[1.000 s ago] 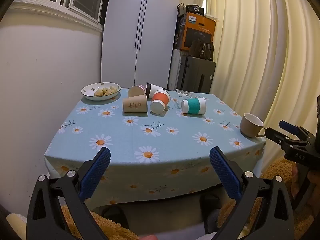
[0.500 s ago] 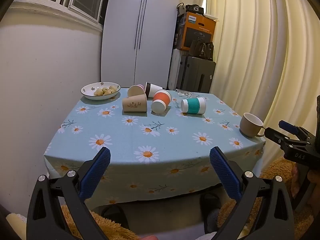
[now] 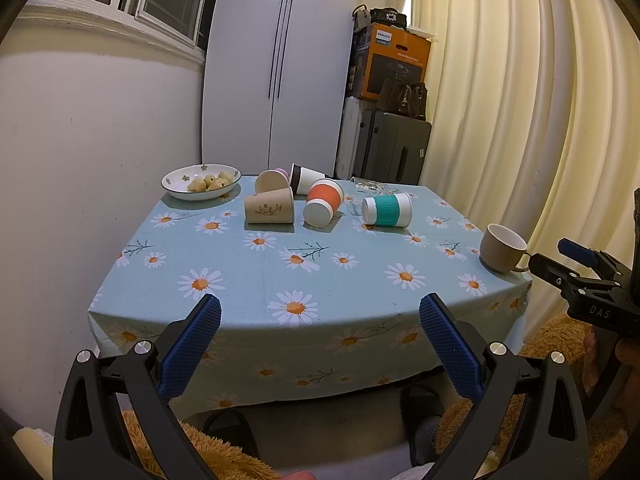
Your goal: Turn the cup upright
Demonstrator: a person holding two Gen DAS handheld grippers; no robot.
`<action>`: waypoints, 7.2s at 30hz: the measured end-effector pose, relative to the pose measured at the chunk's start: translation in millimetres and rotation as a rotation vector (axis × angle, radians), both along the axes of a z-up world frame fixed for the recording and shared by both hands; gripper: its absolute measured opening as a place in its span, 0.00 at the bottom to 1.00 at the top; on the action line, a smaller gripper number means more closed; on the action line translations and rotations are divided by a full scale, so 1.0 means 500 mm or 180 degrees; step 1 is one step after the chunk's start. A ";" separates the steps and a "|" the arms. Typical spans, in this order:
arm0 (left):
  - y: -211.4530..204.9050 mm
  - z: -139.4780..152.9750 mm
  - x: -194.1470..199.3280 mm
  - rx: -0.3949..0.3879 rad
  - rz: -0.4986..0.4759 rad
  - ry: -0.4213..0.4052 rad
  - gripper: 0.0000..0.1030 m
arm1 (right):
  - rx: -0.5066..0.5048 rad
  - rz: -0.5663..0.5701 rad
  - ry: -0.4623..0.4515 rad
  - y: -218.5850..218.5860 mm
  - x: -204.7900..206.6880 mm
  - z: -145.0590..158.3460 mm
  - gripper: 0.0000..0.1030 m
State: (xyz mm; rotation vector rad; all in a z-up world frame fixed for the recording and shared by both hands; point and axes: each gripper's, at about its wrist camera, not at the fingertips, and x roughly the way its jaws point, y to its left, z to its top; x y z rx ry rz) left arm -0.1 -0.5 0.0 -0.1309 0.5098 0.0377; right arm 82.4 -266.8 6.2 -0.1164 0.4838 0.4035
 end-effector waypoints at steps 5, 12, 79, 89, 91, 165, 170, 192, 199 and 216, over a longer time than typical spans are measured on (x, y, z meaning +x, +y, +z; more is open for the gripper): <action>0.000 0.000 0.000 0.0004 -0.0003 0.0000 0.94 | -0.0004 0.0000 0.0000 0.000 0.000 0.000 0.95; 0.000 0.000 0.000 0.0003 -0.0001 0.0004 0.95 | -0.0007 0.0001 -0.0001 0.000 0.000 0.000 0.95; 0.002 -0.006 -0.004 -0.0003 -0.0003 -0.0001 0.95 | -0.0055 0.0008 0.0008 0.003 0.001 -0.005 0.95; -0.004 0.011 0.000 -0.0111 -0.0052 -0.0022 0.95 | -0.0016 0.0028 0.0032 0.000 0.003 -0.003 0.95; 0.001 0.016 0.006 -0.0210 -0.0086 -0.0016 0.95 | 0.0033 0.0059 0.0087 -0.003 0.008 -0.001 0.95; 0.236 -0.017 0.403 -0.0729 -0.0334 0.0664 0.93 | 0.0315 -0.0225 0.2849 0.413 0.699 -0.073 0.60; 0.230 -0.007 0.377 -0.0803 -0.0337 0.0688 0.93 | 0.0323 -0.0040 0.2798 0.383 0.628 -0.028 0.60; 0.222 -0.005 0.284 -0.0801 -0.0168 0.0763 0.93 | 0.0116 0.0107 0.3168 0.351 0.446 -0.176 0.60; 0.229 -0.006 0.282 -0.0799 -0.0125 0.0774 0.93 | 0.0123 0.0090 0.3244 0.350 0.441 -0.195 0.61; 0.207 0.012 0.287 -0.0647 -0.0150 0.0769 0.93 | 0.0213 0.0121 0.3244 0.317 0.443 -0.162 0.68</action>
